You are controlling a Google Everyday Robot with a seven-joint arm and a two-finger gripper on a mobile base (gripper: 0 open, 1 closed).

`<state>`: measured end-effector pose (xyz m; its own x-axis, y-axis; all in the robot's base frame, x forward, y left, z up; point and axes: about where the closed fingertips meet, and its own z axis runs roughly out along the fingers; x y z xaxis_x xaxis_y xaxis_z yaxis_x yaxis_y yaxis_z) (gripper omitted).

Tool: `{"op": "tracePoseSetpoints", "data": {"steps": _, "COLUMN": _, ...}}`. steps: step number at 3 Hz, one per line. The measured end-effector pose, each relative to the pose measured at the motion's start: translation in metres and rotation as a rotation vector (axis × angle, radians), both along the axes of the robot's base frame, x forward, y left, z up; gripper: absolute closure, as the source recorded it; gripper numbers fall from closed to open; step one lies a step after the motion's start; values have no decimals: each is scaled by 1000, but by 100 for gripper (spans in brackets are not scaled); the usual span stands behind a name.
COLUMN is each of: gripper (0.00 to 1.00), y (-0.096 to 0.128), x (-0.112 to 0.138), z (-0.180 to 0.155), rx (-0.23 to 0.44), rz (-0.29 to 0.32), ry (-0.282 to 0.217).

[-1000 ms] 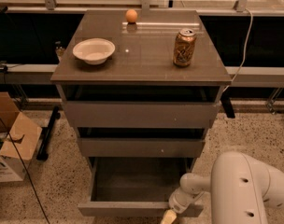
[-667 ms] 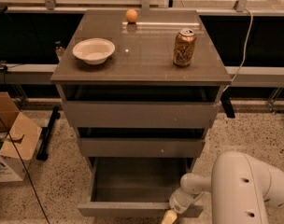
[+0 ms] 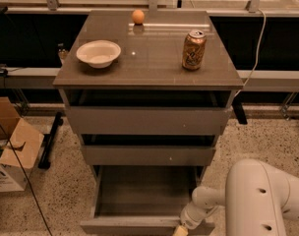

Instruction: Open bottom drawer

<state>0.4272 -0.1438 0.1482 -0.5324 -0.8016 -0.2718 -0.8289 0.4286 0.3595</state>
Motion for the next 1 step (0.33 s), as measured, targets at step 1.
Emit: {"op": "tracePoseSetpoints", "data": {"steps": 1, "gripper": 0, "y": 0, "x": 0, "z": 1, "rx": 0, "rz": 0, "ry": 0}}
